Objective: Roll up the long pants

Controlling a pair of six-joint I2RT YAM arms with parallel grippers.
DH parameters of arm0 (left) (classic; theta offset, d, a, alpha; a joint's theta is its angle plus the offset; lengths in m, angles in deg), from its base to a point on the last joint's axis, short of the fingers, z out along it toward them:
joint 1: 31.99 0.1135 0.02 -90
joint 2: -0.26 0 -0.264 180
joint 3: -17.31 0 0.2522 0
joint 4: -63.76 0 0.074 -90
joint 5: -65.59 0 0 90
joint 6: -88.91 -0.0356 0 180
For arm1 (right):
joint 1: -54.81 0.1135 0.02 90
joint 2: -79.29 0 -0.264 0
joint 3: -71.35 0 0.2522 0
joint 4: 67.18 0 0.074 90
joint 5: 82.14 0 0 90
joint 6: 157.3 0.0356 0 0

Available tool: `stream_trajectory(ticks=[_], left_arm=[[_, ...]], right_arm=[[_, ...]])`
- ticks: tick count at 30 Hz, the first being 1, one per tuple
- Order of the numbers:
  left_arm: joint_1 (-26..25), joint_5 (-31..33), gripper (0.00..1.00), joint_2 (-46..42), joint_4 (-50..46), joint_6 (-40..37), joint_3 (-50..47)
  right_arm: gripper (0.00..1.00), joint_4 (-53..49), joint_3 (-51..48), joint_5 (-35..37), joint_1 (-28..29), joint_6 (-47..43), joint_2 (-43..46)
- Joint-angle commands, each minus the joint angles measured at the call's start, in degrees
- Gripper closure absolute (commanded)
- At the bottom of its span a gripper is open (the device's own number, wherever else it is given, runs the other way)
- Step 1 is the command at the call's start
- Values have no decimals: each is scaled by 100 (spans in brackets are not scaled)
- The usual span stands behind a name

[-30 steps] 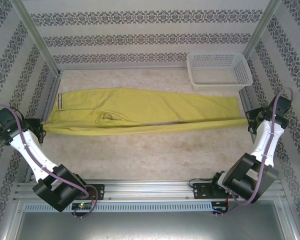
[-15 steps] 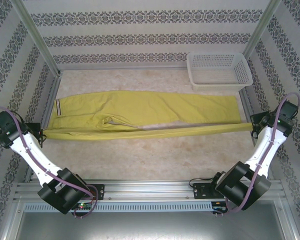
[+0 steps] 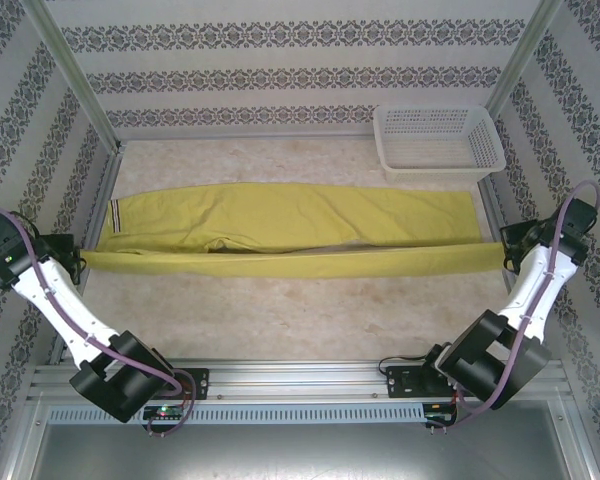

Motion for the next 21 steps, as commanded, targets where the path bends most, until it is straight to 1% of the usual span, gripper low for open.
stream_trajectory(ticks=[1,4,8,14,21], left_arm=[[116,148,100,87,937,254,262],[116,49,100,252,1088,315,330],[108,-306,100,417,1587,411,338],[100,-441,100,733,1915,435,504],[3,-541,100,1220,2188,430,751]], right_arm=[[100,616,435,334,-12,91,-189],[100,707,624,326,100,128,-421],[100,823,900,475,395,152,-743],[100,919,1230,655,711,189,-1211],[100,899,1570,810,825,112,-1635]])
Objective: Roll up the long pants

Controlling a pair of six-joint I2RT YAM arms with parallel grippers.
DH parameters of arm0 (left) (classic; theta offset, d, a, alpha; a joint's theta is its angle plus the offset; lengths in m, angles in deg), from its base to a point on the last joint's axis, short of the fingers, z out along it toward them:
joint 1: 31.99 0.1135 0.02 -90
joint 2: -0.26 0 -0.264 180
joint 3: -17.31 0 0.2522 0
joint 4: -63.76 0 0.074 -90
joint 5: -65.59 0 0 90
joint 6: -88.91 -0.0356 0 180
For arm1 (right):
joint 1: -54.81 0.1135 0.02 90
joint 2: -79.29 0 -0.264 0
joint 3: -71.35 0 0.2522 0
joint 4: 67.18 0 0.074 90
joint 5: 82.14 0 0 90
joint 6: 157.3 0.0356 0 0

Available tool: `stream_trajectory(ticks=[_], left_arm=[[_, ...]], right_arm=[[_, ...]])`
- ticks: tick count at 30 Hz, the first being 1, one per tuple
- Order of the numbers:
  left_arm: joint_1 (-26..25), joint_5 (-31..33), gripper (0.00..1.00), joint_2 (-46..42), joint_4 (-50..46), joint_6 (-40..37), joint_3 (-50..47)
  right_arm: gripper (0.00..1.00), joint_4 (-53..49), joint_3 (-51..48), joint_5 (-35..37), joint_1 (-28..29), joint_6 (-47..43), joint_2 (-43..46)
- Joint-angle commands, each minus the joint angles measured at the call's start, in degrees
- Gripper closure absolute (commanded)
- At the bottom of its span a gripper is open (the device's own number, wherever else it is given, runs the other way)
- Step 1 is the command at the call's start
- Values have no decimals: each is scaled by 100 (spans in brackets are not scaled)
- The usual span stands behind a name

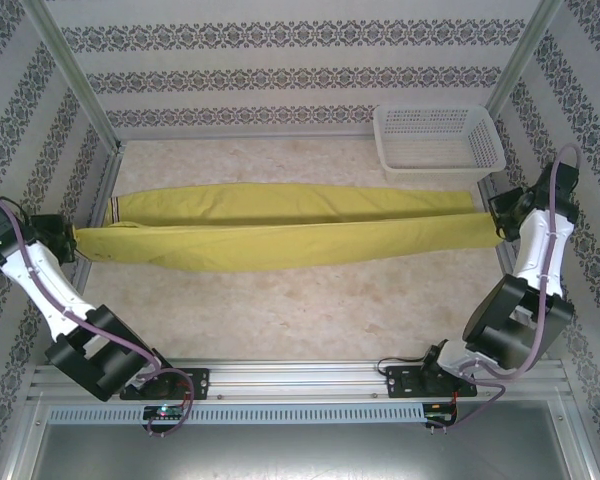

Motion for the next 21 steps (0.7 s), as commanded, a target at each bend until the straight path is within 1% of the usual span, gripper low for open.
stream_trajectory(ticks=[1,6,8,10,21], left_arm=[[57,461,100,210,1159,83,368],[-128,495,100,635,1338,115,597],[-335,536,100,820,1379,126,702],[-429,575,100,1020,1406,144,836],[-935,1023,100,2064,1485,188,1599]], right_arm=[[100,585,397,871,-145,-39,-202],[100,457,739,940,-134,-101,-489],[100,417,886,953,-110,-111,-616],[100,368,1047,974,-84,-129,-755],[100,159,1975,1187,208,-204,-1817]])
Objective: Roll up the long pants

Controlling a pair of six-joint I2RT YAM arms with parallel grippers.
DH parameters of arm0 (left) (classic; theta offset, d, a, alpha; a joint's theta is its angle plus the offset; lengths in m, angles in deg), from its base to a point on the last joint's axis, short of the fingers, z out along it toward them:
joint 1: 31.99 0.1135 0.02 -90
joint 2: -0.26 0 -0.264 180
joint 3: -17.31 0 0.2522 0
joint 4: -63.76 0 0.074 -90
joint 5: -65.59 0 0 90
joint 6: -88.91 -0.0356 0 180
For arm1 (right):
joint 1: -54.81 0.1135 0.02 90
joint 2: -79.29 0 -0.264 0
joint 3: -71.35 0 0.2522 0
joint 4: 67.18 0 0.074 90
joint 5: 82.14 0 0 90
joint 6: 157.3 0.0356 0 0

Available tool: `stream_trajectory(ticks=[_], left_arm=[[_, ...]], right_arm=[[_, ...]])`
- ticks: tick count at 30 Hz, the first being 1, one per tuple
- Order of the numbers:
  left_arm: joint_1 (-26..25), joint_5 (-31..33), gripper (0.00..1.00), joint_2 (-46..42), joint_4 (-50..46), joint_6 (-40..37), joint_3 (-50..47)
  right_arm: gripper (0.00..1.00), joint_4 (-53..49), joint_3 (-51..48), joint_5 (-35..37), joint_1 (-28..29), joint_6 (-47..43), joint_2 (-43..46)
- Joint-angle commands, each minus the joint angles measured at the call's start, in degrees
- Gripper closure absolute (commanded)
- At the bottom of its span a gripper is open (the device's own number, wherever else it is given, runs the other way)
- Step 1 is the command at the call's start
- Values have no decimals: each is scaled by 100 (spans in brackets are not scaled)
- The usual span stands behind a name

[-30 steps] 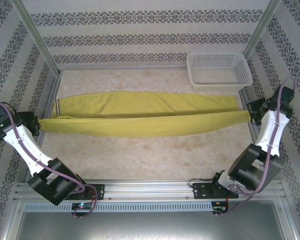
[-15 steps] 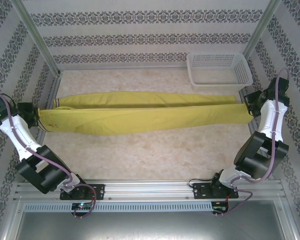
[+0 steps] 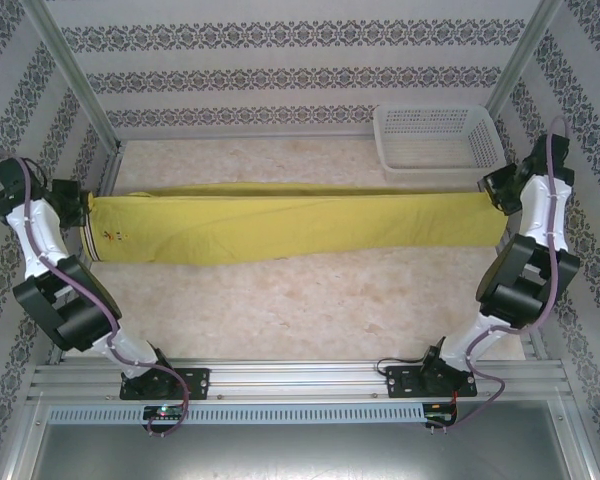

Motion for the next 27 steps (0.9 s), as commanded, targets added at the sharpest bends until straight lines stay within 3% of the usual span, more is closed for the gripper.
stream_trajectory(ticks=[1,18,19,20,21,22,23,24,25,26,27], left_arm=[[70,1004,100,288,902,57,425],[-414,1565,100,1686,706,-75,1447],[-428,1572,97,1732,689,-67,1475],[-432,1588,86,1782,689,-58,1494],[-441,1623,69,1805,659,-21,1520],[-441,1670,35,1814,594,24,1543],[-441,1722,2,1822,549,48,1572],[-441,1696,0,1813,599,10,1575],[-450,1643,0,1806,638,-35,1596],[-457,1642,0,1799,579,-55,1637],[-459,1665,0,1783,498,-89,1685]], right_arm=[[100,470,422,1116,-105,-139,-326],[100,275,1343,1557,220,-324,-1494],[100,288,1363,1566,230,-335,-1519],[99,292,1375,1571,246,-341,-1539],[88,312,1391,1588,241,-363,-1551],[77,350,1389,1564,249,-394,-1551],[46,375,1391,1557,253,-427,-1544],[25,366,1408,1583,265,-455,-1536],[12,335,1437,1631,274,-476,-1525],[3,279,1489,1696,287,-505,-1508],[2,255,1531,1713,319,-563,-1475]])
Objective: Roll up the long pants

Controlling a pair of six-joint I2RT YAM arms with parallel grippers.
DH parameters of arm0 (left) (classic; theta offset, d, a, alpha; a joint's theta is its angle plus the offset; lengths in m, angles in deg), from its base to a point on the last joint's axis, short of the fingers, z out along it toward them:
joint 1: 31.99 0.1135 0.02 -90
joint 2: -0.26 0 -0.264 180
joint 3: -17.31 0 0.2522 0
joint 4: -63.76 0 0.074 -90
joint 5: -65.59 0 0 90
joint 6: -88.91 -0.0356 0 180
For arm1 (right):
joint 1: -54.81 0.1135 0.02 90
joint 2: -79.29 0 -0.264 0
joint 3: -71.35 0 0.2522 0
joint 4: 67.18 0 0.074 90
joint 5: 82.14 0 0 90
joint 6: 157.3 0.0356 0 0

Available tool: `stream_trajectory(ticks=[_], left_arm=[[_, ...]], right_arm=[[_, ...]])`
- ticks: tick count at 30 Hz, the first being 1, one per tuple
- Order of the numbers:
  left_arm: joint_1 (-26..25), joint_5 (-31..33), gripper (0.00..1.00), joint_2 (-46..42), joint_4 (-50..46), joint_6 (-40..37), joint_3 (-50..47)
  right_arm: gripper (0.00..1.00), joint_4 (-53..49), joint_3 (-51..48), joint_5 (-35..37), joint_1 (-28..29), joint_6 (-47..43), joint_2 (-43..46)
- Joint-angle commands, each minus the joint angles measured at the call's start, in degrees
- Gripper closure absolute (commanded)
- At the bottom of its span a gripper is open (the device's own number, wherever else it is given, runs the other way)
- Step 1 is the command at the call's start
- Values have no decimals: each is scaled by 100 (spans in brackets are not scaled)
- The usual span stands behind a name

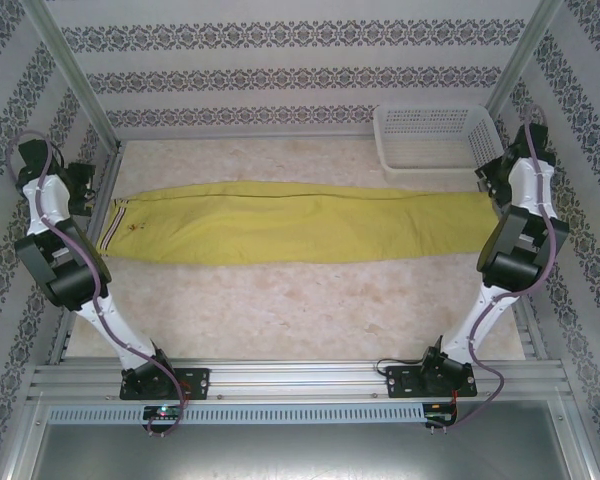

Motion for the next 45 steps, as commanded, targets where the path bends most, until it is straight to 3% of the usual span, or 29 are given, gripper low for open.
stream_trajectory(ticks=[1,6,7,8,9,10,14,16,19,20,23,24,30,33,34,36,45], left_arm=[[37,370,0,-73,128,-113,328],[26,308,0,-447,-65,-231,175],[25,289,21,-596,-70,-241,48],[7,294,60,-729,-60,-242,-93],[-21,323,93,-899,-83,-235,-280],[-90,324,100,-1042,-86,-233,-500],[-725,292,100,-1569,82,-251,-1476],[-1211,472,100,-1740,205,-173,-2022],[-1631,518,100,-1727,497,35,-2627],[-1680,480,100,-1669,515,56,-2714],[-1779,473,100,-1452,557,-56,-2846],[-1797,529,100,-1372,558,-92,-2867],[-1799,578,100,-644,536,-242,-2620],[-1803,878,100,-218,159,-426,-2194],[-1793,1037,100,-76,-15,-473,-2045],[-1767,1376,100,149,-335,-538,-1766],[-1100,2342,100,522,-1409,-496,-1311]], right_arm=[[2,102,268,504,19,-249,96],[6,16,232,420,148,-527,425],[14,36,113,313,206,-574,541],[31,144,-59,153,277,-653,676],[79,290,-317,-27,383,-718,848],[100,413,-566,-112,518,-768,1037],[100,702,-1297,-434,1467,-982,1446],[100,519,-1309,-177,2153,-1273,1359],[100,309,-1262,281,2630,-1536,1095],[96,327,-1313,224,2630,-1538,1043],[49,559,-1501,-411,2556,-1631,916],[40,452,-1433,-449,2591,-1689,805],[43,238,-1440,-542,2802,-1872,627],[36,239,-1648,-433,2807,-1893,822],[27,185,-1675,-351,2804,-1937,888],[22,72,-1676,-194,2784,-2038,996],[20,-168,-1843,36,2193,-2169,1464]])
